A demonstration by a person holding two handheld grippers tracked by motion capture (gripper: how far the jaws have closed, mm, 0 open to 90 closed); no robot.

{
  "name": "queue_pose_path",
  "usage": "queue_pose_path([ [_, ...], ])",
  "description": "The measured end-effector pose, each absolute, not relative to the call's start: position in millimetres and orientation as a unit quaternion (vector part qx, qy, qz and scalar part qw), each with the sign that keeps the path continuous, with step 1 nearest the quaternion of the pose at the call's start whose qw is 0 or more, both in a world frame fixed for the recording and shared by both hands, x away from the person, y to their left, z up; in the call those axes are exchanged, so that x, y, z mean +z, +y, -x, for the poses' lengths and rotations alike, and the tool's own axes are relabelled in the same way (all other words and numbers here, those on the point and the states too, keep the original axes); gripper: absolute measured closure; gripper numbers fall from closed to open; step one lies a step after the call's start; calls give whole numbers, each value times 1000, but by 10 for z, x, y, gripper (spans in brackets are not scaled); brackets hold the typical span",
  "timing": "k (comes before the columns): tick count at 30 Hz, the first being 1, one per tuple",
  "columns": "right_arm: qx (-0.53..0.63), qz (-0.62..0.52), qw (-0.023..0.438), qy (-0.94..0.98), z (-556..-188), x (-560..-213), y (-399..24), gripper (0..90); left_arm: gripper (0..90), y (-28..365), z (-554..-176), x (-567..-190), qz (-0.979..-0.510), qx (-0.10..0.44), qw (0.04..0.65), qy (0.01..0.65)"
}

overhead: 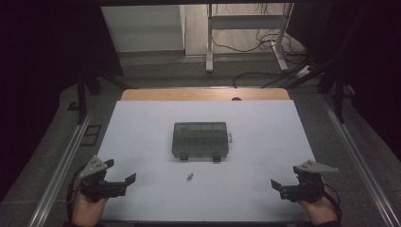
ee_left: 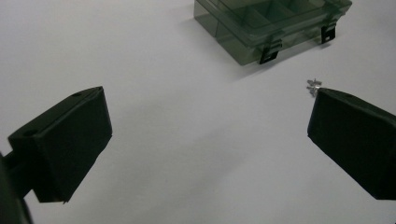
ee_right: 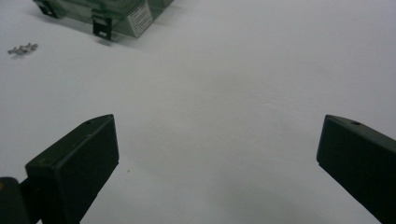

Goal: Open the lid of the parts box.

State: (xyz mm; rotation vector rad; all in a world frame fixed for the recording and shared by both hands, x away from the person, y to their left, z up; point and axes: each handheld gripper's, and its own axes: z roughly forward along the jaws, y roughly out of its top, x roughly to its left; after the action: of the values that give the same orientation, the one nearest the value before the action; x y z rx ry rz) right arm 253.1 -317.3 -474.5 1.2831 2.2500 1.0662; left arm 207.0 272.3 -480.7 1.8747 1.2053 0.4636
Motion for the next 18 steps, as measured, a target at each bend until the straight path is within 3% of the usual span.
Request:
queue_pose_path([
  [18, 381, -436, 168, 798, -2535, -4748, -3129, 0, 29, 2697, -2097, -4848, -760, 192, 415, 462],
])
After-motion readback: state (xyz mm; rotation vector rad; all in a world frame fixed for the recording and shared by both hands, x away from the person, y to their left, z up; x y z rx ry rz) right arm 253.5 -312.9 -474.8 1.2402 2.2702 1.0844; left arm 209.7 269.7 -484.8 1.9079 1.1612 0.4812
